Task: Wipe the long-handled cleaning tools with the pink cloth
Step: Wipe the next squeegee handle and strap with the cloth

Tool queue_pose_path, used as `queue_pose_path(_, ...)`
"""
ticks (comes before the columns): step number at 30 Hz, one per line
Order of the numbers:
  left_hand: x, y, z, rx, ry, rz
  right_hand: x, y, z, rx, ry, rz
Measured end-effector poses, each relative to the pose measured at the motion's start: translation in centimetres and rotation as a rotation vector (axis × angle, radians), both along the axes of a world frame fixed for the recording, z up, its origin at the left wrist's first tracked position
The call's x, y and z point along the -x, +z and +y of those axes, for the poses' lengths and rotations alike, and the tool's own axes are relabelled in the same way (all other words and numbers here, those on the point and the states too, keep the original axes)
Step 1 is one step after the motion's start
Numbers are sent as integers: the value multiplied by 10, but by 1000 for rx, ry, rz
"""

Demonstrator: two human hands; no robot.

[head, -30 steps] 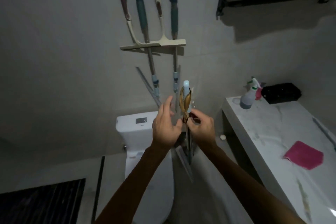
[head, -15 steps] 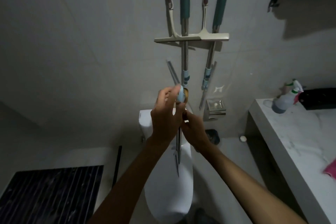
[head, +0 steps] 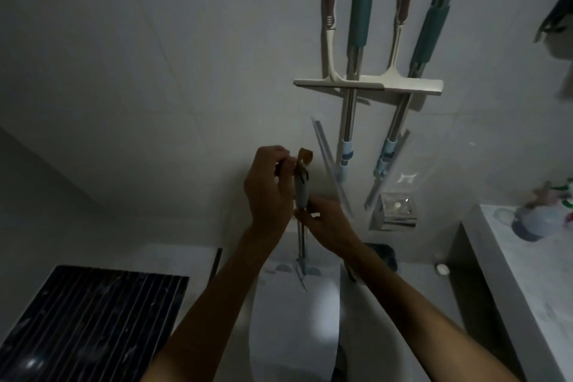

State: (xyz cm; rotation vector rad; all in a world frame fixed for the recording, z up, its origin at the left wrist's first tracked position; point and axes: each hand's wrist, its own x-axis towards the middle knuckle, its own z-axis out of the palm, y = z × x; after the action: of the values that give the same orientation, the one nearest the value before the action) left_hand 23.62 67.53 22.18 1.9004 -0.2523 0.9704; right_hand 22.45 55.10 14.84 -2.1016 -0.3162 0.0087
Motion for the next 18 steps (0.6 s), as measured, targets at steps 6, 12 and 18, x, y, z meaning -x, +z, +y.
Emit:
queue_pose_path(6, -25, 29, -10, 130, -21, 123, -31, 1, -9, 139, 171, 158)
queue_pose_path(12, -33, 33, -15, 129, -76, 143, -39, 40, -12, -253, 127, 63)
queue_pose_path(18, -38, 35, -12, 97, -91, 152, -45, 77, -4, -388, -36, -214)
